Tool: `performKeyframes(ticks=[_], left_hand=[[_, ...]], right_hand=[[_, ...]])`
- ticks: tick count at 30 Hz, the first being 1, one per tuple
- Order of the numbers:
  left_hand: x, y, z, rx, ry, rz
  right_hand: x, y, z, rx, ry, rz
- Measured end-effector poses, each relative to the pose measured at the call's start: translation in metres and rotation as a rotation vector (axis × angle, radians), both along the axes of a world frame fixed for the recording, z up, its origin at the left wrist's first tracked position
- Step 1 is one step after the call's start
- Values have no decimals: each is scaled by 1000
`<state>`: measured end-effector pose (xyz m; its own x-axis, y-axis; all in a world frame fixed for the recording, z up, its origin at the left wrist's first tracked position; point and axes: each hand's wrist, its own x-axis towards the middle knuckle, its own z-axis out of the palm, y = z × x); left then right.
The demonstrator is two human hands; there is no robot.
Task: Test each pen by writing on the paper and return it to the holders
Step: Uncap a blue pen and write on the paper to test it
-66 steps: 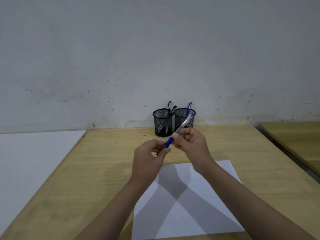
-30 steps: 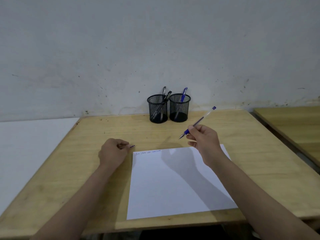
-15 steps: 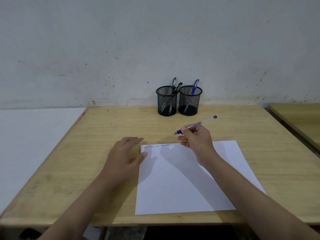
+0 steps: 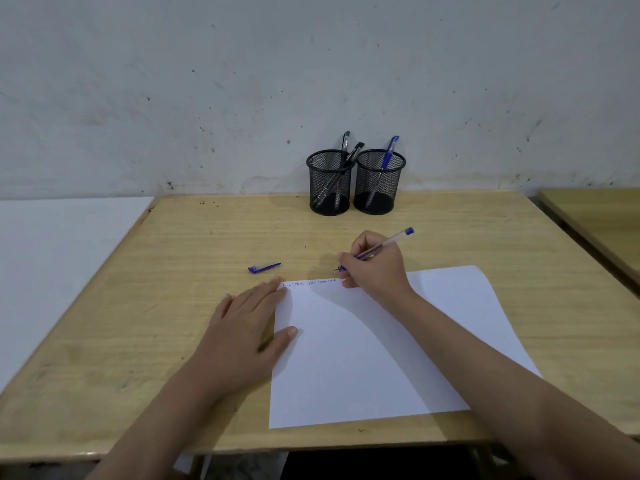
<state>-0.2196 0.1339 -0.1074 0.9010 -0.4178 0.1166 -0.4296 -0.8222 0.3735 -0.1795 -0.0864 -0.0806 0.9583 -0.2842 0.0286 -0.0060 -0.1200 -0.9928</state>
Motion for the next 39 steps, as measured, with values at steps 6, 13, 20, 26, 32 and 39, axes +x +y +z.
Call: performKeyframes(ticks=[6, 13, 20, 26, 32, 39], left_hand=[[-1, 0, 2, -10, -5, 1], [-2, 0, 4, -38, -10, -1], [-3, -1, 4, -56, -5, 2], [-2, -1, 3, -44, -13, 4], [-2, 0, 4, -37, -16, 6], [-1, -1, 4, -35, -8, 6]], right_hand=[[-2, -10, -4, 4, -37, -67], [3, -7, -9, -26, -88, -17], [5, -8, -11, -8, -72, -37], [6, -8, -12, -6, -79, -50], [6, -8, -13, -15, -94, -62], [6, -10, -14, 0, -98, -84]])
